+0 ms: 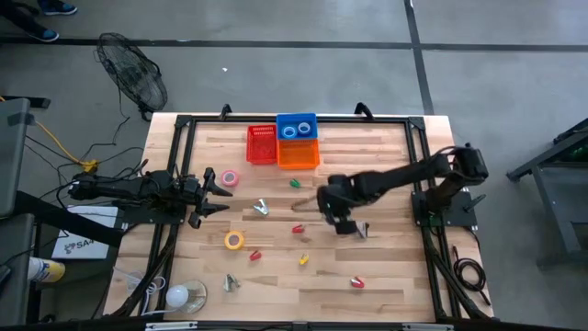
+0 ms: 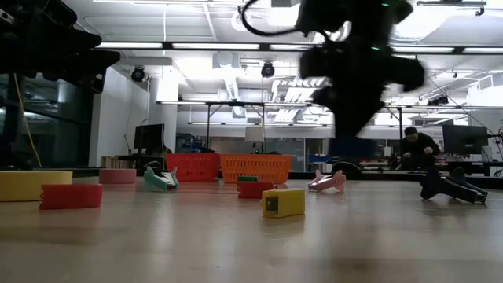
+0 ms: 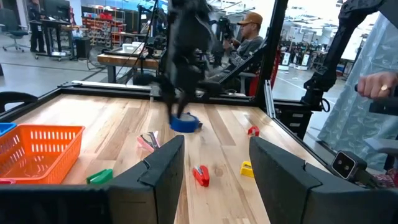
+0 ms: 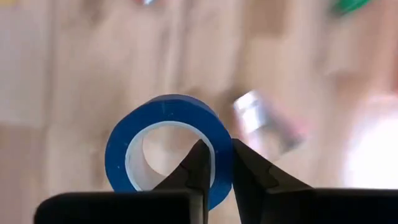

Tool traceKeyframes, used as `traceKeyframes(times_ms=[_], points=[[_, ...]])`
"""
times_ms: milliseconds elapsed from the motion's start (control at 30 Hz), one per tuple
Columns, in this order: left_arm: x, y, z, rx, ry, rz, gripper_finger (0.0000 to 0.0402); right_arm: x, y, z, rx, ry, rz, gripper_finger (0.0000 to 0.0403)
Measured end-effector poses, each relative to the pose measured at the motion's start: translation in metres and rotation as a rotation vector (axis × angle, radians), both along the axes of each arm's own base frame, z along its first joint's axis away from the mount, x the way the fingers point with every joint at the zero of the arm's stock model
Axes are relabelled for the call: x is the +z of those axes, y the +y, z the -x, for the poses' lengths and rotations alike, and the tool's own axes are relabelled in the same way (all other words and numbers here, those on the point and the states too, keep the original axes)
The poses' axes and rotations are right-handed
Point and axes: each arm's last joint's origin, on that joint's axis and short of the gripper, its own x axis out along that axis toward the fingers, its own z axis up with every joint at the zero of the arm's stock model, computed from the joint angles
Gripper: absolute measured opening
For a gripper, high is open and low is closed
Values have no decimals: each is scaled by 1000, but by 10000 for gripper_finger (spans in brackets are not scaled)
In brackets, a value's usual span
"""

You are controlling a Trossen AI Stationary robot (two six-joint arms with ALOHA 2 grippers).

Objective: Pick and place Stapler, Stapler remover, tape
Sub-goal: Put the blue tape into the blue bin

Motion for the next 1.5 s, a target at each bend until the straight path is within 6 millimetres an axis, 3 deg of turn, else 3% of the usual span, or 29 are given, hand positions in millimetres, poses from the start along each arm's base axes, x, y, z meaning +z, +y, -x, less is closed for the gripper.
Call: traceKeyframes(times_ms=[433, 633, 867, 1200, 1367, 1500], points=[[0, 0, 0, 0, 0, 0, 179, 62, -131, -37, -123, -357, 184, 36], [0, 0, 0, 0, 0, 0, 179, 69, -185, -58, -192, -414, 202, 36], [0, 0, 0, 0, 0, 0, 179, 60, -241, -94, -234, -410, 206, 40], [0, 0, 0, 0, 1, 0, 179, 37, -295, -116, -331, -339, 171, 45], [0, 0, 0, 0, 0, 0, 179, 18, -305, -117, -366, -300, 127, 42], [0, 0, 0, 0, 0, 0, 179, 14, -307, -115, -384, -281, 110, 43]])
